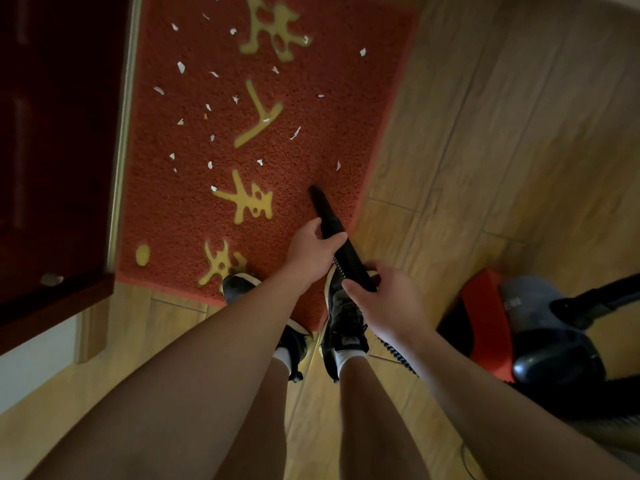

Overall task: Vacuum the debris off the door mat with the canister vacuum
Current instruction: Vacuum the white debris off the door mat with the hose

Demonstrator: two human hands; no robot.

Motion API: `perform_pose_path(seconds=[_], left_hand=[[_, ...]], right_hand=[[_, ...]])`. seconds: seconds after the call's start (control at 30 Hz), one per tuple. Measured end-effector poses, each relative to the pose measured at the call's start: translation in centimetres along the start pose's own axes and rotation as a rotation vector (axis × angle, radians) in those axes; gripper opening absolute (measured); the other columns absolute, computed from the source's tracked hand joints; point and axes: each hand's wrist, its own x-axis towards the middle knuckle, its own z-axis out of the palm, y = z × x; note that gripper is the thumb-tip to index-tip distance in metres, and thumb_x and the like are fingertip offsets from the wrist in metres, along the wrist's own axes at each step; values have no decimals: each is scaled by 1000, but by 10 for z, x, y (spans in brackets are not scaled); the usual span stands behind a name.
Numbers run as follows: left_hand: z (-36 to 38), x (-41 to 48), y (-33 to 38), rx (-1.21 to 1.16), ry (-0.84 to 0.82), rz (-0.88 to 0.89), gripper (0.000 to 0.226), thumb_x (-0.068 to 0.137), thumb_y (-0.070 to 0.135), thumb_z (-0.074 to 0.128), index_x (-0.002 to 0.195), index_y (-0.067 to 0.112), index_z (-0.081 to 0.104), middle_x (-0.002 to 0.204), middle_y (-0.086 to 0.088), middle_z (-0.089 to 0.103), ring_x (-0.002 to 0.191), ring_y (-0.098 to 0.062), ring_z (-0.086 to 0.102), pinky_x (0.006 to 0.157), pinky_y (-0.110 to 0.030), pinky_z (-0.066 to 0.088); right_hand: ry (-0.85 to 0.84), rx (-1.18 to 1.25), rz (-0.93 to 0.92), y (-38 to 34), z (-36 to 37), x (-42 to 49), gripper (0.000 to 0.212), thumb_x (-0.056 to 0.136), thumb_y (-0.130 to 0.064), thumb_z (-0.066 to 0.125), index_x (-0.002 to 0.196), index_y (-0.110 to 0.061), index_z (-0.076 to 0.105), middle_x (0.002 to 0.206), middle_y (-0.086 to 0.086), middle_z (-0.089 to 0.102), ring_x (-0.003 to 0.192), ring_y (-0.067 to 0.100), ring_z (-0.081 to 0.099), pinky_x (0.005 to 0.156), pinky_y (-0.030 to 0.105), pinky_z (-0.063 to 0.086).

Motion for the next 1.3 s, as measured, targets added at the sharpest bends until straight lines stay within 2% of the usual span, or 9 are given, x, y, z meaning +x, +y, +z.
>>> perform_pose_path(seconds=[0.23, 0.4, 0.57, 0.7, 0.8, 0.93, 1.03, 1.17, 1.3], left_hand=[[14, 4, 19, 3, -25, 4, 70, 90, 33, 74, 152, 16, 45, 132, -10, 64, 111, -27, 67, 98, -50, 57], [21, 5, 37, 14, -32, 16, 61, 95, 23, 71, 150, 13, 46, 122, -7, 65, 109, -29, 67, 98, -49, 57], [27, 11, 47, 53, -29, 21, 70, 79, 40, 74, 142, 17, 55, 124, -8, 68, 110, -28, 68, 98, -50, 57], [27, 11, 57, 54, -40, 36, 42, 95, 22, 71, 134, 14, 58, 120, -9, 68, 106, -27, 69, 95, -50, 58], [23, 10, 63, 50, -38, 32, 34, 97, 20, 68, 129, 14, 59, 119, -10, 68, 104, -26, 69, 93, -48, 59], [11, 13, 69, 50, -12, 37, 48, 98, 22, 68, 142, 11, 53, 125, -9, 65, 109, -27, 66, 95, -46, 58], [-2, 19, 72, 28, 11, 38, 48, 96, 26, 71, 140, 14, 56, 117, -8, 68, 103, -27, 68, 94, -50, 58], [-19, 28, 71, 15, 23, 44, 56, 97, 29, 69, 147, 15, 50, 127, -7, 66, 109, -26, 67, 95, -45, 59], [-30, 33, 67, -8, 50, 50, 58, 97, 32, 70, 149, 16, 50, 137, -6, 62, 118, -26, 64, 102, -45, 55]], right_hand=[[16, 34, 25, 2, -14, 7, 30, 92, -46, 66, 113, -25, 63, 84, -6, 69, 68, 14, 68, 64, 44, 60], [36, 74, 27, 2, -22, 12, 31, 92, -45, 66, 118, -28, 63, 82, -7, 70, 65, 10, 67, 54, 31, 55], [51, 52, 23, -1, -32, 19, 32, 92, -47, 65, 117, -27, 63, 81, -8, 70, 65, 10, 67, 56, 33, 56], [43, 62, 19, -4, -39, 22, 32, 92, -46, 65, 117, -26, 63, 81, -6, 70, 63, 12, 67, 57, 38, 58], [28, 52, 10, -9, -41, 25, 31, 93, -46, 65, 116, -26, 63, 81, -6, 70, 63, 13, 67, 57, 39, 58], [17, 38, -6, -21, -41, 30, 33, 93, -47, 65, 118, -26, 63, 81, -6, 70, 63, 12, 67, 53, 34, 55], [1, 34, -26, -32, -37, 37, 33, 94, -46, 64, 119, -25, 63, 79, -5, 68, 59, 12, 64, 45, 27, 45], [8, 28, -56, -49, -29, 46, 27, 94, -44, 64, 115, -27, 64, 79, -7, 67, 63, 13, 66, 55, 36, 57], [13, -6, -56, -59, -21, 49, 23, 95, -44, 63, 111, -27, 63, 79, -5, 67, 63, 15, 66, 56, 36, 56]])
